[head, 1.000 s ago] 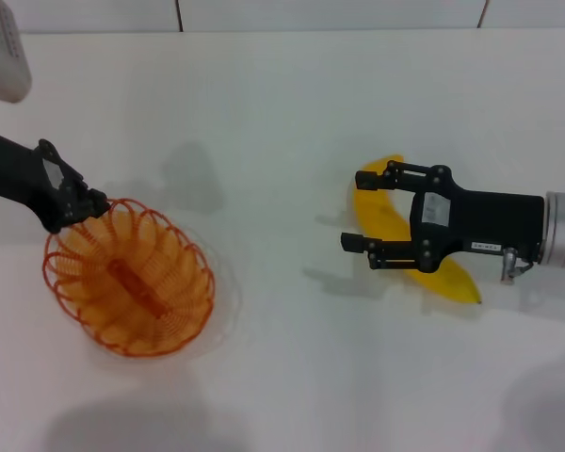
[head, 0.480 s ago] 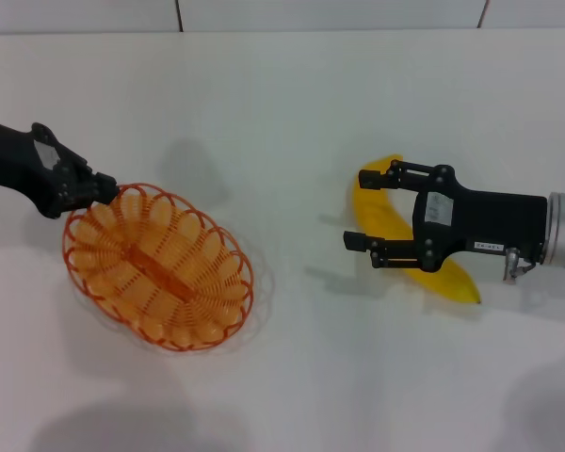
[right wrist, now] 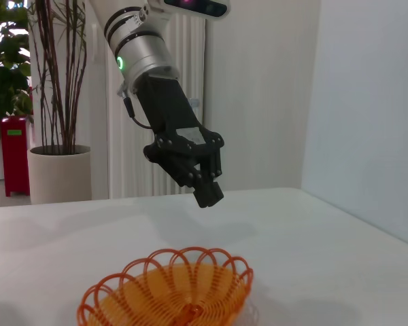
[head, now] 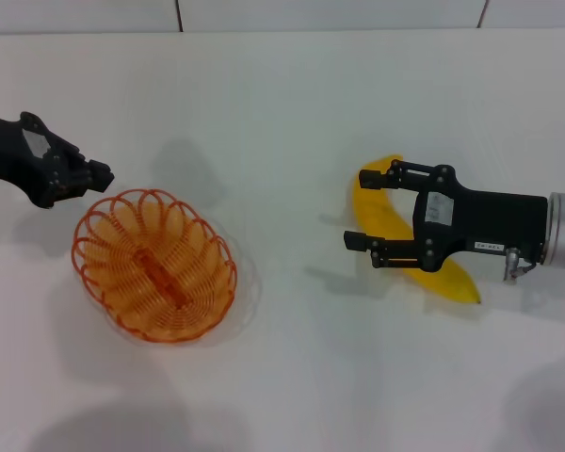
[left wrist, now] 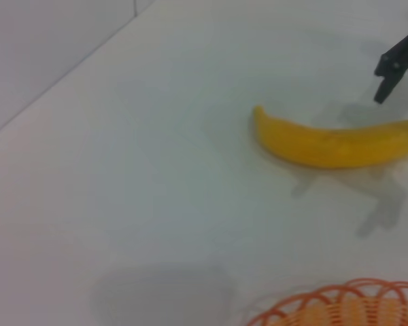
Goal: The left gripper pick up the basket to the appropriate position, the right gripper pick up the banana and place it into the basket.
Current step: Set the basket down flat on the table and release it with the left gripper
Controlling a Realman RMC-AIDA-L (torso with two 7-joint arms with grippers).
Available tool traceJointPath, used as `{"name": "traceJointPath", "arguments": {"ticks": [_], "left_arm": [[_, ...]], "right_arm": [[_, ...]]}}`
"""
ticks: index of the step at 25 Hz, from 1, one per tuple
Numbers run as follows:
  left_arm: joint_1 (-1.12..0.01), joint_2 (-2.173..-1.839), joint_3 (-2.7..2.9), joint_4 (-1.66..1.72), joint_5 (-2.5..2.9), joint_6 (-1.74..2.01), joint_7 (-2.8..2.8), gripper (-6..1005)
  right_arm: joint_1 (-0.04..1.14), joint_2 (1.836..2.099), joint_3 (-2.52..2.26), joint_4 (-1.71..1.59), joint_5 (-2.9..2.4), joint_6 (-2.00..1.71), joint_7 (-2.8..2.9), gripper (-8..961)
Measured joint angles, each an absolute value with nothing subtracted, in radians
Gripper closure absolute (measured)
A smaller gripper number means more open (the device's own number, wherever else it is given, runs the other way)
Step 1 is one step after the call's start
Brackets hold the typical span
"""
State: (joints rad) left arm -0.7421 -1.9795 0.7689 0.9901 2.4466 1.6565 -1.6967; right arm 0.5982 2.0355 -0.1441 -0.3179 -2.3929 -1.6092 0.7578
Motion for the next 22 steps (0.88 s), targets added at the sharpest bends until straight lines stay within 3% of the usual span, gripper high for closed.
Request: {"name": "traceJointPath", "arguments": {"ticks": [9,13,16,22], "left_arm": [[-0.742,-1.978,0.782,0.997,2.462,1.603,-1.64,936],[-0.743,-1.993,0.784,1.003,2.485,1.586,-1.585,935],[-0.741,-2.021,0.787,1.033,2.53,1.546,-1.572,857],[-0.73,-2.028,0.823,1.044,2.534,1.535,-1.57,636]], "right_arm": [[0.601,2.036,-0.144,-0.318,-2.392,-1.609,0.758,148],[0.601,2.036,-0.144,-0.318,-2.391,-1.609,0.758,148],[0.6,2.036,-0.144,-0.318,-2.391,-1.609,0.758,148],[0.599,2.036,-0.143,-0.318,-2.391,-1.609,0.758,148]]}}
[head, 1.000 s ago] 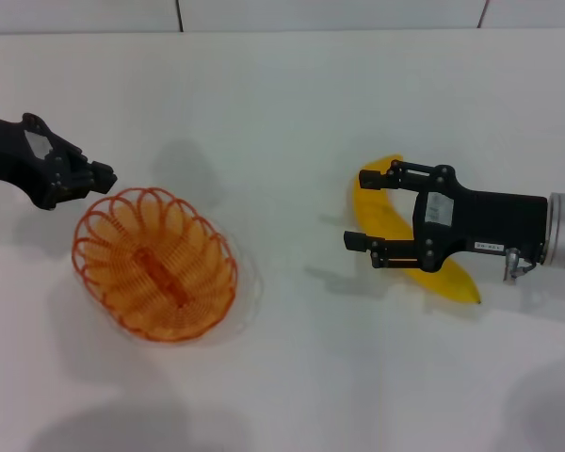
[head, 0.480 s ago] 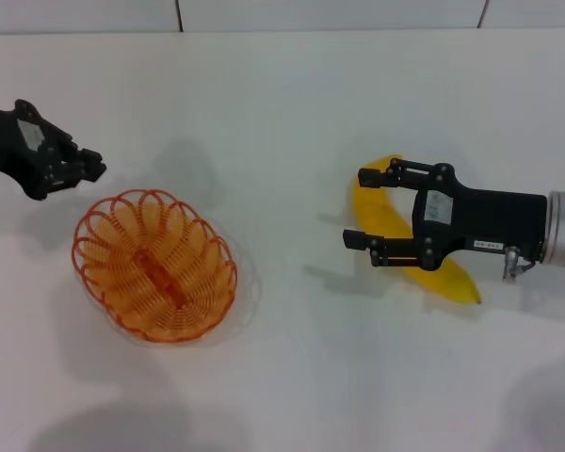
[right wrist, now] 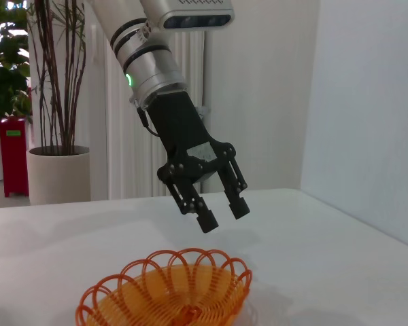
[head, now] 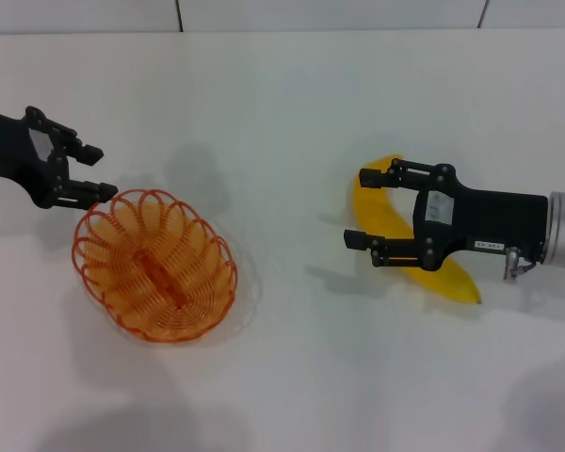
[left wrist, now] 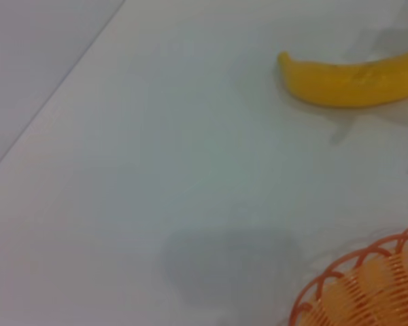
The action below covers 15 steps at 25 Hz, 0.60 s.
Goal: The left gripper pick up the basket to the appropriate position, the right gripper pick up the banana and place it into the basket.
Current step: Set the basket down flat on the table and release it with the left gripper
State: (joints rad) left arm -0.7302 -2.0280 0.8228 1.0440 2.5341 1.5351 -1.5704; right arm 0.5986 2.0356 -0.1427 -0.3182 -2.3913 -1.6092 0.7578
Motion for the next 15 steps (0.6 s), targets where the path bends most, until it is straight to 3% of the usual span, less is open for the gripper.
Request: {"name": "traceJointPath", "arguments": {"ticks": [5,15], "left_arm": [[-0.733,-2.026,0.825,1.041,2.534,1.535,-1.57,433],[-0.742,-2.025,0.86,1.008,2.541,1.499,-1.523,230]], "right_arm": [[0.599,2.036,-0.143,-0.318,-2.391,-1.609,0.758,148],[0.606,2.036,-0.143,-0.317,-2.391,-1.609,0.758,148]]}}
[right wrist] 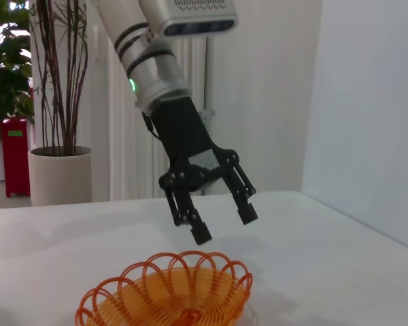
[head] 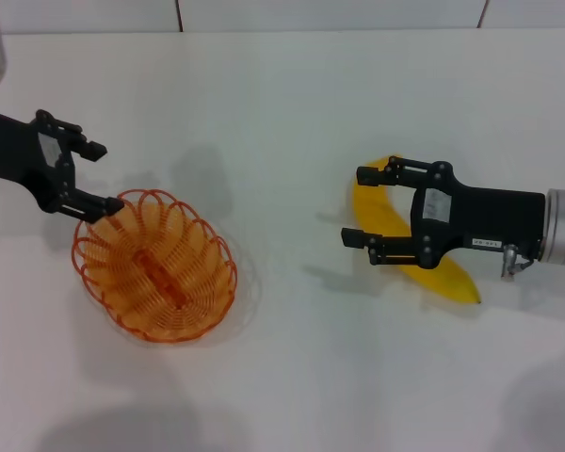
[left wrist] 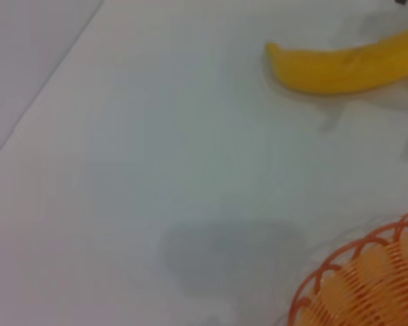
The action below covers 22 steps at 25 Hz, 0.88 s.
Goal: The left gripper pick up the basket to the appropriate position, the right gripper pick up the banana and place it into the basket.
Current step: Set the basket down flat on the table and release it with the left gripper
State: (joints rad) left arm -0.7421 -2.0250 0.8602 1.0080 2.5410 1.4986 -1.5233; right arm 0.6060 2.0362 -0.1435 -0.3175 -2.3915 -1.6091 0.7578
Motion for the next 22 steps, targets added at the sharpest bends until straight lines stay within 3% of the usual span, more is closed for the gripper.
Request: {"name": "traceJointPath", "arguments": {"ticks": [14,20,22], "left_arm": [[-0.829,-2.023,0.9,0.794,2.568,1.373,-1.49,225],[-0.842,-2.023,0.9,0.752,2.584,1.333,-1.489,383],[-0.842,-2.024,0.9,0.751,2.584,1.33,-1.489,381]], "right_arm": [[0.613,2.037,-0.149,-0.316,-2.391,-1.599,0.758,153],[0.615,2.037,-0.149,-0.316,-2.393,-1.598,0.758,153],[0.615,2.037,-0.149,-0.316,-2.393,-1.598,0.758,153]]}}
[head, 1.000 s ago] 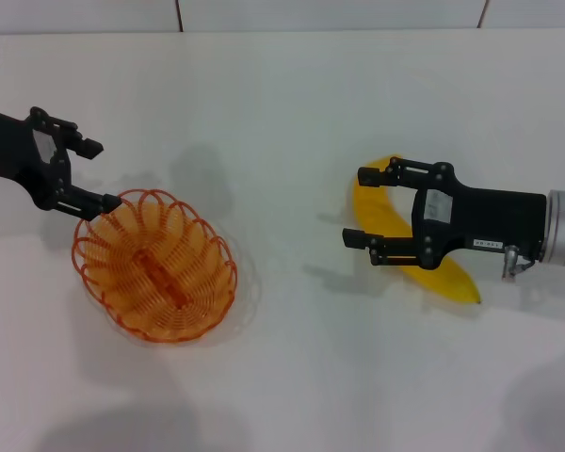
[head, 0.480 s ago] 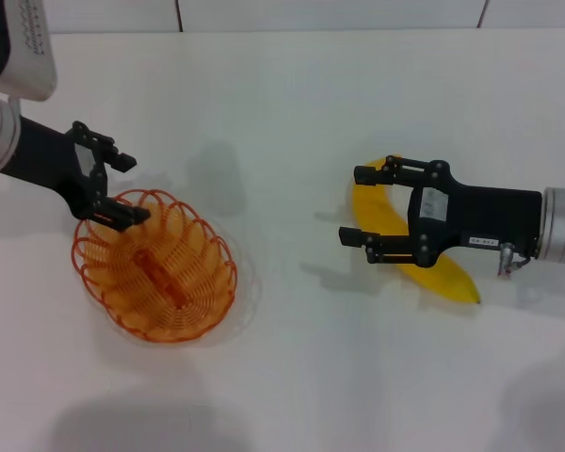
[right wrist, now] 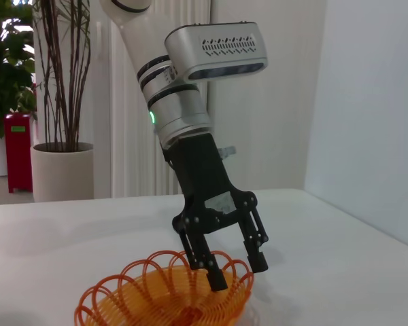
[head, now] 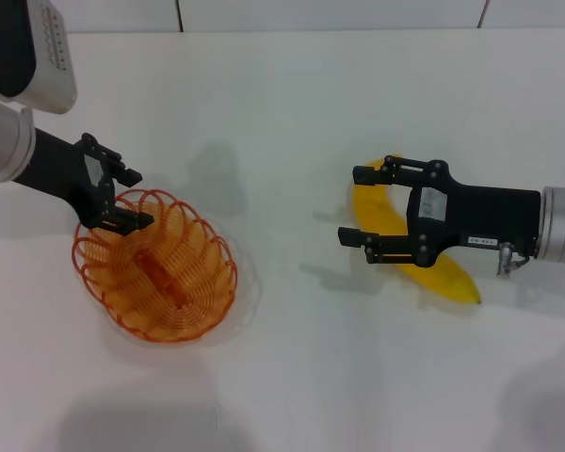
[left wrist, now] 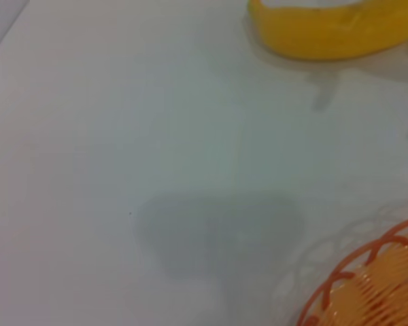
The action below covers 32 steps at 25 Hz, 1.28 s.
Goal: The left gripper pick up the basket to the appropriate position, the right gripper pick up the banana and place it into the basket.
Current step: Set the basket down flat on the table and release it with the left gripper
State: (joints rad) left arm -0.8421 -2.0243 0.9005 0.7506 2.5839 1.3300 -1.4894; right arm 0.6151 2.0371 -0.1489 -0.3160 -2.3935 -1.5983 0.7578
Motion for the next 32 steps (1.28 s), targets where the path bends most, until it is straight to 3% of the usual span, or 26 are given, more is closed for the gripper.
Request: {"name": "traceJointPath", "arguments": {"ticks": [9,14,20,22,32], "left_arm": [[-0.844,-2.027,0.918,0.75,2.584,1.33,-1.505,372],[-0.846,-2.026,0.937,0.75,2.586,1.33,-1.52,456],[-0.847,-2.026,0.937,0.753,2.586,1.33,-1.532,688],[-0.847,-2.025,0.937,0.755,2.586,1.33,-1.536,896],[-0.847,-2.022,0.937,0.767,2.584,1.337,-1.561,943]], "right_arm": [[0.615,2.039,-0.15,-0.316,-2.395,-1.598,0.758,154],[0.615,2.039,-0.15,-0.316,-2.395,-1.598,0.758,154],[0.615,2.039,-0.15,-0.316,-2.393,-1.598,0.758,154],[0.615,2.039,-0.15,-0.316,-2.393,-1.598,0.758,155],[0.613,2.038,-0.149,-0.316,-2.392,-1.598,0.758,155]]}}
